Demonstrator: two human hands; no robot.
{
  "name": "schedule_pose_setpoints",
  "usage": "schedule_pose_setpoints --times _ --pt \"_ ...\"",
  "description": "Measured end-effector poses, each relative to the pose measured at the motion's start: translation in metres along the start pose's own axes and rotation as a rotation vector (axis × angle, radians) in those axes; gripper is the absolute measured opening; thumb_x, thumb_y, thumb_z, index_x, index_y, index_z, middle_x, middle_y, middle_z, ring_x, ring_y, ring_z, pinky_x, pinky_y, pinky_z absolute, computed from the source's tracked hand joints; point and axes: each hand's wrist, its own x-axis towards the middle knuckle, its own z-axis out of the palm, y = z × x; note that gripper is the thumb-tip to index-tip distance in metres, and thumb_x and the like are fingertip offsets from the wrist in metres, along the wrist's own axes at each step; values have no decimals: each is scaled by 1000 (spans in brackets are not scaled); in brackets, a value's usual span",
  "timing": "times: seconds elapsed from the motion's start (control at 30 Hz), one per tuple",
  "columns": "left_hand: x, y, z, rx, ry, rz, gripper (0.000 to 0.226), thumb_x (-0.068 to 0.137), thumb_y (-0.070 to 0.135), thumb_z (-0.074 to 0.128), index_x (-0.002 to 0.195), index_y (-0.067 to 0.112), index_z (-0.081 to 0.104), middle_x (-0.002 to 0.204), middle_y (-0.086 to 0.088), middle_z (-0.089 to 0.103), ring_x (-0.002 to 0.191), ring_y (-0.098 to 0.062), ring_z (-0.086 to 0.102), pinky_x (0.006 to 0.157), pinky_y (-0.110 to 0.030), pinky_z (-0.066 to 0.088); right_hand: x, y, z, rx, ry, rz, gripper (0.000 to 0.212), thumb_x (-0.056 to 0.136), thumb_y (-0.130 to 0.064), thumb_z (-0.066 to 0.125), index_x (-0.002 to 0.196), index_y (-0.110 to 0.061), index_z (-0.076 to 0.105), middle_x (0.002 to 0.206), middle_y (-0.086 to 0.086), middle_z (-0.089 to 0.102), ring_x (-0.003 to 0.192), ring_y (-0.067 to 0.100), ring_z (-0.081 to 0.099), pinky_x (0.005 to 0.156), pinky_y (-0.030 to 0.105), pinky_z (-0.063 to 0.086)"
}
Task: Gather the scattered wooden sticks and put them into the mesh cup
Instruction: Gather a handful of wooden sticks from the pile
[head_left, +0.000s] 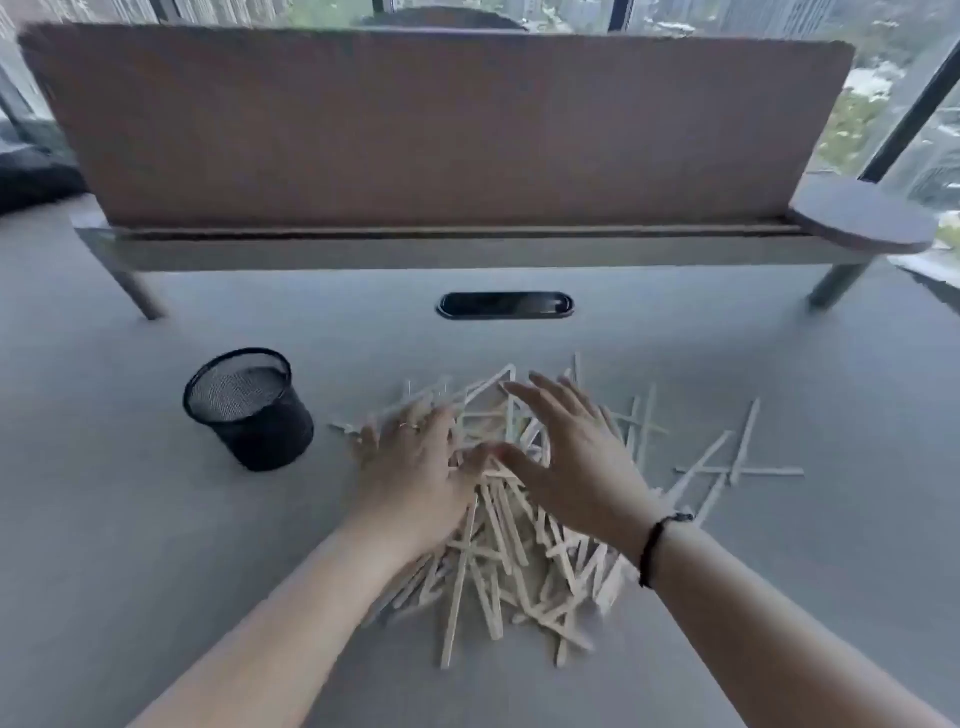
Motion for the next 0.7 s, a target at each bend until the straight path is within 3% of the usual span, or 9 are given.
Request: schedule_pose_setpoints --times 0.13,0.23,0.37,0.53,0.7 --pt "-23 -15 36 37 57 73 76 85 66 18 149 29 35 161 0 33 149 -24 29 119 -51 26 -26 16 49 -182 75 -46 64 92 -70 37 148 -39 34 162 -5 26 152 23 10 123 49 6" --pt "-44 -15 40 66 274 127 60 94 60 34 137 24 52 143 -2 53 131 -28 51 110 -47 37 -48 15 57 -338 264 -183 62 92 -72 35 141 -35 44 158 1 33 149 26 24 121 54 14" --pt "-60 -14 27 118 441 140 48 99 52 41 130 20 60 135 -4 60 112 -33 63 96 -43 46 -66 6 48 -366 454 -260 61 90 -70 42 132 -28 56 150 3 46 136 27 45 114 50 31" --pt "-84 -20 38 188 183 93 59 95 68 32 144 35 42 154 3 45 136 -28 48 104 -45 44 -83 17 61 -416 249 -193 71 87 -78 31 140 -33 45 153 1 40 139 24 40 117 51 23" --pt "-78 -12 39 227 203 127 56 96 62 35 142 32 48 144 -1 54 131 -28 50 102 -43 42 -77 17 61 -400 199 -136 82 83 -82 26 145 -30 39 149 3 46 142 25 36 117 52 21"
